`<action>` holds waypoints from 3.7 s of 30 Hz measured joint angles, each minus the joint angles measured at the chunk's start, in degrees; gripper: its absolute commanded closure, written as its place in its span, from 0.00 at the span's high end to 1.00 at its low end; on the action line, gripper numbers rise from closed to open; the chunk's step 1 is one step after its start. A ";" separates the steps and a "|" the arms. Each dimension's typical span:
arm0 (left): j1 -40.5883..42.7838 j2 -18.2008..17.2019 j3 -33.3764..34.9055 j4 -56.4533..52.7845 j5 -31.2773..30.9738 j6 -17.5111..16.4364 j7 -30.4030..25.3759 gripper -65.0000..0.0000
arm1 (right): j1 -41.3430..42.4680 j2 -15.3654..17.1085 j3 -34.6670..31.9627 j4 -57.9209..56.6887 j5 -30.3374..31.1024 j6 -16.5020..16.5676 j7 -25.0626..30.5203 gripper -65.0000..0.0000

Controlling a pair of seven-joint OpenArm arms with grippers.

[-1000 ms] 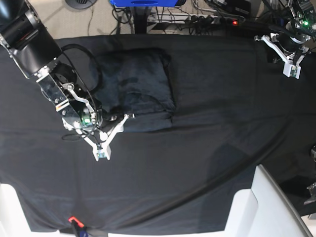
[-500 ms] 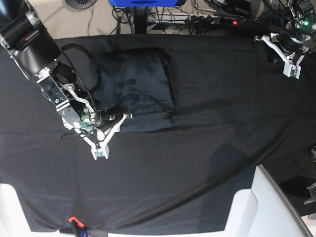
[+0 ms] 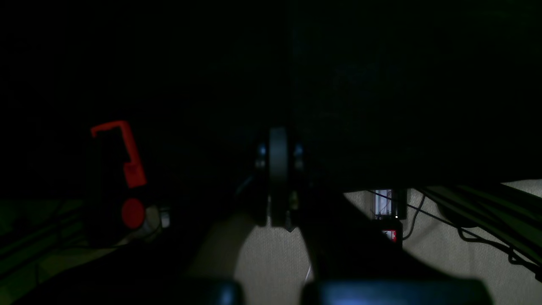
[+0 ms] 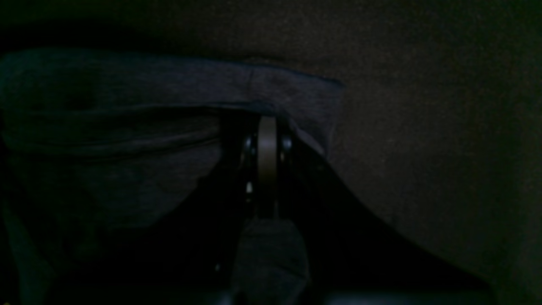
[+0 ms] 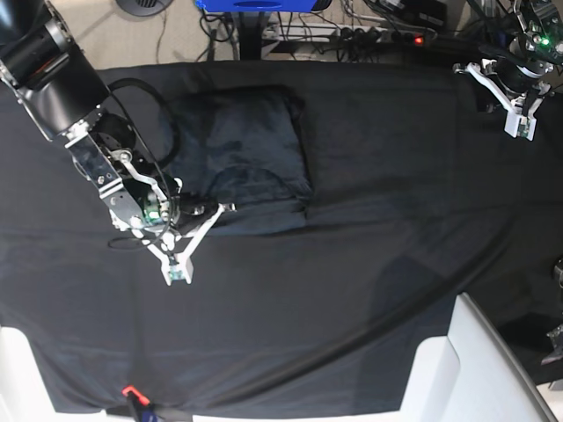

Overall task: Fold the T-shirt properly
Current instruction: 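Press the right gripper along the shirt's side edge, tucking it, then sweep the right gripper across the shirt's surface to flatten it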

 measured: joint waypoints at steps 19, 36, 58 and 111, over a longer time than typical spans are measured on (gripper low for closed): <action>-0.13 0.00 0.00 0.00 0.00 0.00 0.00 0.00 | 0.09 0.24 4.59 2.62 0.00 -0.44 -0.17 0.00; -1.40 -0.02 -0.02 -1.64 0.39 0.00 0.15 0.00 | 1.09 -1.46 4.63 -5.09 -0.02 -0.59 -0.59 0.00; -1.40 0.00 0.00 -1.64 0.39 0.00 0.17 0.00 | -1.01 -3.08 -2.05 18.12 -0.70 -0.96 -9.07 0.32; -1.25 -0.02 0.00 -1.66 0.39 0.00 0.00 0.00 | 10.86 -16.92 -22.49 -14.01 -0.20 -0.42 3.67 0.00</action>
